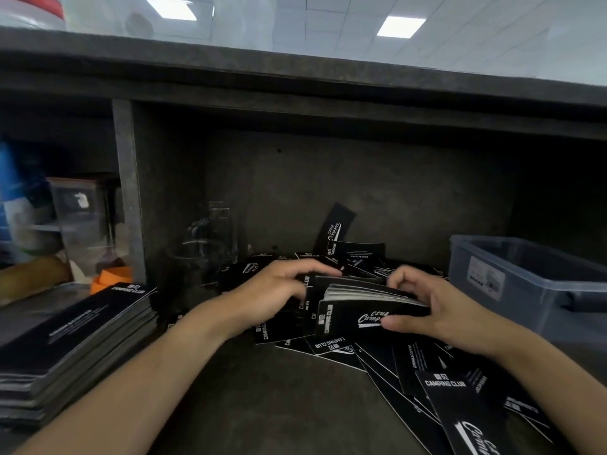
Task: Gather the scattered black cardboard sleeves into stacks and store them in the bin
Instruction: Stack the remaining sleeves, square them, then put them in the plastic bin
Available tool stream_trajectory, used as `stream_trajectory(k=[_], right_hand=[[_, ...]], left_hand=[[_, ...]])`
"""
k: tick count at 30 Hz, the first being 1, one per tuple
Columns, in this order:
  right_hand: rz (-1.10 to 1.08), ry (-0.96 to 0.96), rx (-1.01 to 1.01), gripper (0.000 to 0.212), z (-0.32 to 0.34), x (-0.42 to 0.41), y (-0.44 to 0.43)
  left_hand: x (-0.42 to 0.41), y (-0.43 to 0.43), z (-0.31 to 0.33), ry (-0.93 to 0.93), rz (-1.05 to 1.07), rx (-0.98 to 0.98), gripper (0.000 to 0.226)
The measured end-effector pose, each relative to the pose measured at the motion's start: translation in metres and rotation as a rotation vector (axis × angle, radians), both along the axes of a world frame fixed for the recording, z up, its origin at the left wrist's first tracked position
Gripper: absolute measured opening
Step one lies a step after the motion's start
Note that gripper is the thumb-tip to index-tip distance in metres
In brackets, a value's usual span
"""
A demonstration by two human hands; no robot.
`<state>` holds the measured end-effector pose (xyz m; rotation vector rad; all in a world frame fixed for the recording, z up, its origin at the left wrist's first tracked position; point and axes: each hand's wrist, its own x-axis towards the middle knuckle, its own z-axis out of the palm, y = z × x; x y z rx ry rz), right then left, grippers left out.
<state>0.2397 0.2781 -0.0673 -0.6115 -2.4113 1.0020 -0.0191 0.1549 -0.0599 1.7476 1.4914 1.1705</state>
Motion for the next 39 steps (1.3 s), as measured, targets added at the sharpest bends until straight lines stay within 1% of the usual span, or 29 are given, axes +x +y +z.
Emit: stream_trajectory(k=[2, 3, 4, 5, 7, 8, 10, 12, 13, 14, 15, 17, 18, 19, 20, 21, 22, 23, 24, 26, 28, 32, 35, 36, 37, 39], right_hand=[[-0.084, -0.032, 0.037, 0.061, 0.001, -0.001, -0.001], [-0.108, -0.052, 0.066, 0.069, 0.002, -0.002, -0.002], [-0.107, -0.067, 0.097, 0.073, 0.002, -0.002, -0.003], [-0.085, -0.076, 0.133, 0.07, 0.002, -0.003, -0.005], [-0.035, -0.099, 0.247, 0.051, 0.0, -0.006, -0.006], [-0.022, -0.111, 0.308, 0.045, -0.002, -0.007, -0.006], [-0.03, -0.114, 0.355, 0.041, -0.003, -0.01, -0.005], [-0.038, -0.1, 0.34, 0.033, -0.003, -0.011, -0.005], [-0.036, -0.092, 0.321, 0.028, -0.003, -0.011, -0.005], [-0.031, -0.09, 0.294, 0.024, -0.002, -0.011, -0.005], [-0.022, -0.088, 0.27, 0.022, -0.001, -0.01, -0.006], [-0.009, -0.09, 0.247, 0.021, 0.002, -0.006, -0.007], [-0.01, -0.098, 0.243, 0.02, 0.004, -0.004, -0.006], [-0.013, -0.109, 0.238, 0.02, 0.005, -0.002, -0.006], [-0.014, -0.119, 0.229, 0.019, 0.006, -0.001, -0.006], [-0.015, -0.128, 0.22, 0.019, 0.006, 0.0, -0.006], [-0.016, -0.133, 0.211, 0.019, 0.006, 0.0, -0.005], [-0.019, -0.132, 0.206, 0.019, 0.006, 0.0, -0.005], [-0.018, -0.129, 0.203, 0.019, 0.006, 0.0, -0.005], [-0.014, -0.12, 0.195, 0.019, 0.005, 0.0, -0.005], [-0.013, -0.113, 0.18, 0.019, 0.004, 0.0, -0.004], [-0.008, -0.105, 0.161, 0.018, 0.004, 0.0, -0.004], [-0.013, -0.091, 0.145, 0.018, 0.004, 0.001, -0.005], [-0.014, -0.088, 0.14, 0.019, 0.004, 0.0, -0.006], [-0.015, -0.09, 0.139, 0.019, 0.003, 0.0, -0.006], [-0.021, -0.092, 0.145, 0.017, 0.004, 0.0, -0.006]], left_hand=[[0.002, 0.003, -0.003, -0.126, -0.002, -0.018, 0.04], [0.003, 0.004, -0.005, -0.206, 0.001, -0.03, 0.04], [0.006, 0.005, -0.007, -0.248, 0.021, -0.035, 0.044], [0.009, 0.007, -0.01, -0.232, 0.048, -0.029, 0.043], [0.019, 0.009, -0.019, -0.096, 0.083, -0.006, 0.031], [0.022, 0.011, -0.022, -0.054, 0.085, -0.006, 0.03], [0.027, 0.012, -0.024, -0.057, 0.082, -0.02, 0.033], [0.027, 0.013, -0.02, -0.122, 0.059, -0.009, 0.032], [0.024, 0.013, -0.016, -0.115, 0.058, 0.013, 0.03], [0.019, 0.013, -0.014, -0.062, 0.084, 0.047, 0.029], [0.01, 0.014, -0.012, 0.046, 0.153, 0.098, 0.026], [-0.016, 0.016, -0.01, 0.385, 0.383, 0.183, 0.021], [-0.029, 0.015, -0.011, 0.538, 0.485, 0.146, 0.028], [-0.039, 0.014, -0.012, 0.646, 0.556, 0.042, 0.043], [-0.043, 0.013, -0.015, 0.716, 0.585, -0.077, 0.059], [-0.045, 0.013, -0.019, 0.751, 0.581, -0.177, 0.071], [-0.043, 0.015, -0.023, 0.754, 0.569, -0.242, 0.075], [-0.04, 0.017, -0.026, 0.738, 0.567, -0.274, 0.073], [-0.037, 0.02, -0.029, 0.735, 0.577, -0.279, 0.067], [-0.033, 0.022, -0.029, 0.763, 0.619, -0.231, 0.048], [-0.033, 0.021, -0.026, 0.75, 0.659, -0.175, 0.036], [-0.038, 0.015, -0.018, 0.723, 0.645, -0.103, 0.03], [-0.047, 0.008, -0.008, 0.641, 0.631, -0.017, 0.026], [-0.049, 0.006, -0.005, 0.65, 0.656, 0.033, 0.03], [-0.05, 0.004, -0.001, 0.67, 0.711, 0.122, 0.036], [-0.054, -0.001, 0.005, 0.663, 0.844, 0.407, 0.043]])
